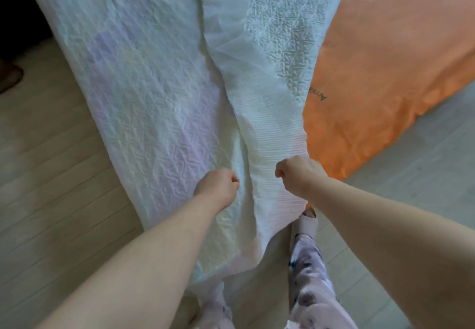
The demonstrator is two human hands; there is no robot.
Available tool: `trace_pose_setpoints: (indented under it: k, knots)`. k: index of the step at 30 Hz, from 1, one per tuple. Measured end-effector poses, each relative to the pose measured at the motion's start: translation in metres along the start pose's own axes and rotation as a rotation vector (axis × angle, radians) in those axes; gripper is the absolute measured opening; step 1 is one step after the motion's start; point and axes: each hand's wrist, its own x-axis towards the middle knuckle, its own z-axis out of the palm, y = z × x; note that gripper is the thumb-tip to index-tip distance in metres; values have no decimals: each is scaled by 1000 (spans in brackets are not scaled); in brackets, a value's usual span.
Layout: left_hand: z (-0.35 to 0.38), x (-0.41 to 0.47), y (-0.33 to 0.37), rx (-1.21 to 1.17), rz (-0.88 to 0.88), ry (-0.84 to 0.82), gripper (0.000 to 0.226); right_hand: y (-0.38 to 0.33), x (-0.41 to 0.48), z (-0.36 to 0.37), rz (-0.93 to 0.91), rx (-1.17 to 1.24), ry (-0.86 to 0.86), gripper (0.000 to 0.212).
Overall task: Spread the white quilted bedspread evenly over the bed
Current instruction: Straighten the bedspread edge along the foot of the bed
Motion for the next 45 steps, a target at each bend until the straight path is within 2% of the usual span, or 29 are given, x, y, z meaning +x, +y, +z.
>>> trace_pose_setpoints:
  k: [7, 10, 13, 15, 17, 19, 20, 22, 24, 25, 27, 29, 30, 32, 34, 38, 40, 43, 45]
  knots:
    - [12, 79, 91, -69, -246, 124, 23, 91, 89, -40, -107, -25, 16, 38]
    - [19, 100, 109, -159, -363, 221, 39, 99, 118, -53, -148, -4, 73, 41]
    - [24, 112, 123, -213, -450, 416, 60, 90, 139, -61, -205, 53, 146, 48]
    - [22, 125, 121, -328, -582, 527, 67, 78, 155, -64, -265, 65, 145, 50]
    - [22, 138, 111, -438, -701, 460, 72, 67, 167, -66, -323, 62, 124, 50]
    - [27, 145, 98, -375, -707, 277, 70, 55, 177, -67, -365, 52, 87, 50]
    - [29, 144, 93, -302, -668, 229, 64, 51, 180, -67, -371, 45, 76, 50]
    - [30, 138, 85, -199, -567, 241, 42, 42, 184, -66, -385, 1, 63, 51]
    - [30, 132, 81, -215, -494, 248, 33, 38, 186, -70, -423, -67, 62, 54]
    - [29, 126, 77, -249, -468, 221, 38, 32, 185, -71, -451, -110, 54, 57]
    - [32, 120, 74, -309, -443, 156, 62, 24, 183, -71, -500, -202, 43, 59]
    - [36, 119, 75, -259, -432, 89, 80, 14, 186, -73, -560, -291, 27, 57]
    - [42, 118, 75, -202, -414, 52, 75, 9, 188, -72, -602, -333, 4, 56]
    - [48, 115, 76, -166, -365, 34, 46, 5, 192, -66, -670, -401, -40, 55]
    - [50, 112, 74, -238, -343, 55, 28, 1, 201, -60, -735, -495, -80, 53]
    - [41, 111, 65, -399, -390, 9, 18, 0, 214, -68, -834, -617, -34, 43]
    - [37, 108, 65, -428, -453, 5, 25, 3, 218, -79, -914, -681, 0, 41]
    - [35, 106, 73, -448, -501, 30, 35, 13, 223, -100, -937, -777, -55, 38]
    - [34, 104, 80, -445, -513, 35, 23, 20, 221, -111, -922, -843, -98, 37]
